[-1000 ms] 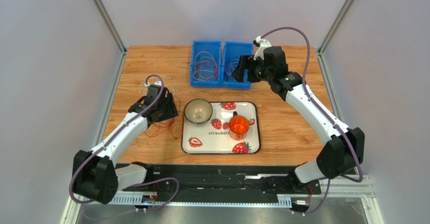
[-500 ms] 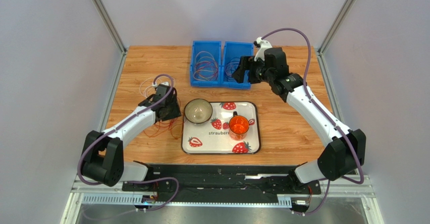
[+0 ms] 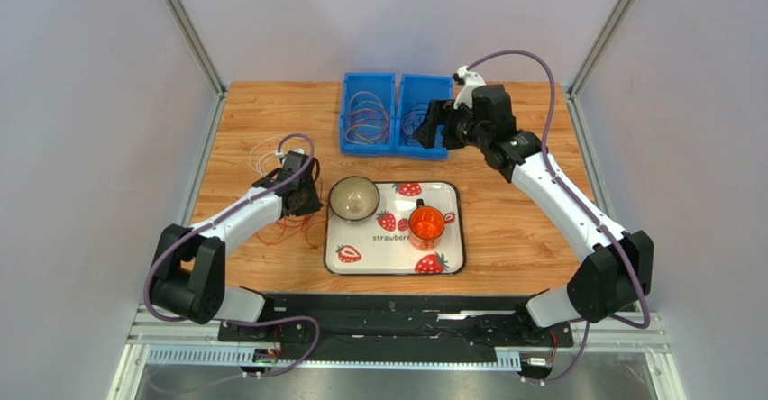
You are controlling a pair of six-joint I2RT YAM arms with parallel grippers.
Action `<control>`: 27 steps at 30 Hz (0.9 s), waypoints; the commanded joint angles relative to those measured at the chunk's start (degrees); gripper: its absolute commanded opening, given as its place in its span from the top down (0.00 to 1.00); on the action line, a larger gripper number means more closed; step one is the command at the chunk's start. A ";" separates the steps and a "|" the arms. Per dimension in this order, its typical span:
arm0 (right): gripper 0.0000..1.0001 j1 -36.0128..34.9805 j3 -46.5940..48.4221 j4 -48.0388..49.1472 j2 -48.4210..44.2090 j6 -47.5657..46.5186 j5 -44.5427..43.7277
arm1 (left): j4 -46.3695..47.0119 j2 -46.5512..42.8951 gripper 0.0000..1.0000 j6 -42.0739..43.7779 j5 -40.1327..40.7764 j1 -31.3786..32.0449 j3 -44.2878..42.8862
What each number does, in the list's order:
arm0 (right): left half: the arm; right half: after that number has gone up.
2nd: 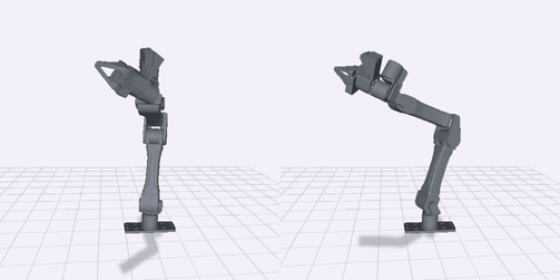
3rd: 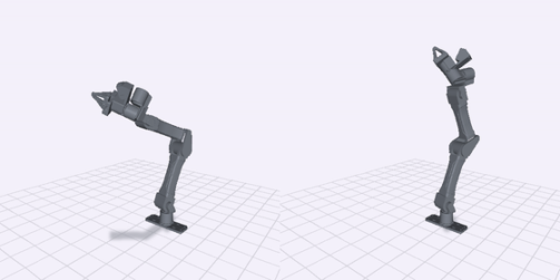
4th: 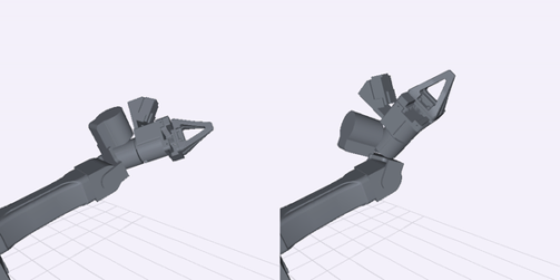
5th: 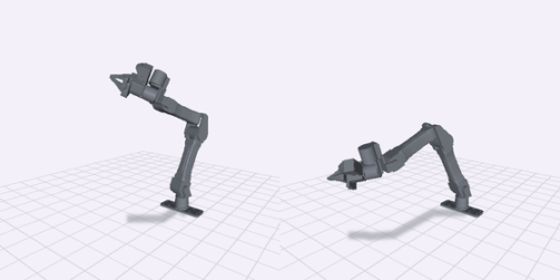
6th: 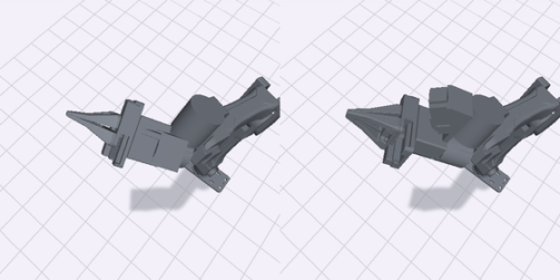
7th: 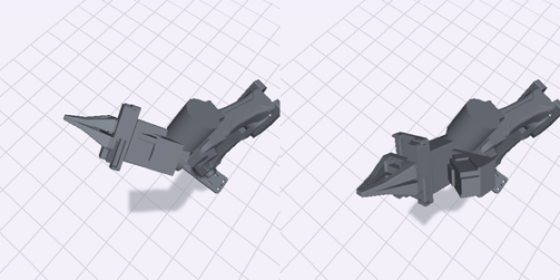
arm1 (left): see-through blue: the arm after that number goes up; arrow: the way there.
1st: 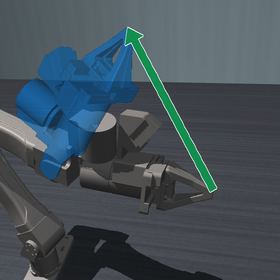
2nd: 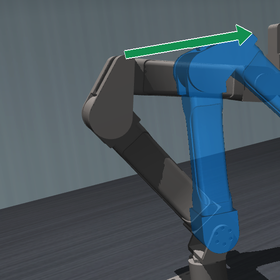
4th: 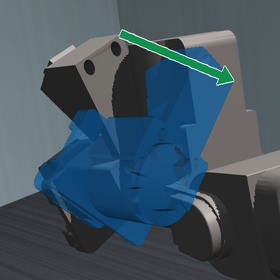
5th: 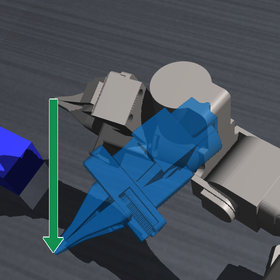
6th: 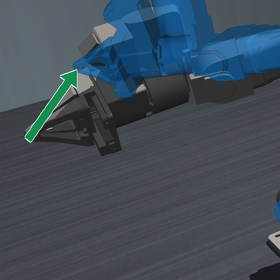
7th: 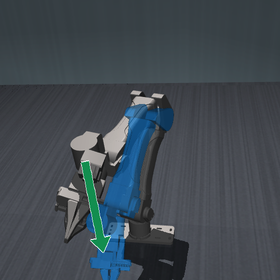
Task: Untangle the cables
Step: Place the cable in the bin, then pick up the cable from the cable.
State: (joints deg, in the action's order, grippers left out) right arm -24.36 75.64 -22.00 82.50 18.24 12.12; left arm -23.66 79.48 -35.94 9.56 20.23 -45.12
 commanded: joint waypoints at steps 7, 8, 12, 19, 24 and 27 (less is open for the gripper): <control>0.16 -0.07 -0.67 2.14 -2.34 0.31 -0.25 | 0.03 -1.17 1.00 -0.09 0.72 0.34 -0.49; 0.16 -0.16 -0.67 2.05 -2.43 0.48 -0.17 | -0.50 -2.04 1.00 0.17 0.63 0.34 -0.93; 0.16 -0.07 -0.49 2.14 -2.34 0.83 0.10 | -5.07 -5.38 1.00 0.96 1.42 0.34 -5.05; 0.16 -0.16 0.30 2.22 -2.17 2.67 1.50 | -14.73 -11.01 1.00 2.80 0.72 0.34 -15.51; 0.17 -0.42 -0.14 3.10 -2.96 3.64 3.00 | -19.84 -15.14 1.00 5.88 2.21 0.25 -24.28; 0.17 -0.69 0.12 3.10 -2.87 3.99 3.79 | -23.87 -15.06 1.00 10.00 2.30 0.08 -31.82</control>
State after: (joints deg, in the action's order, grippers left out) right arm -24.51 74.91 -21.93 82.11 20.80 14.04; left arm -40.86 65.78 -31.66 10.90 20.27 -67.88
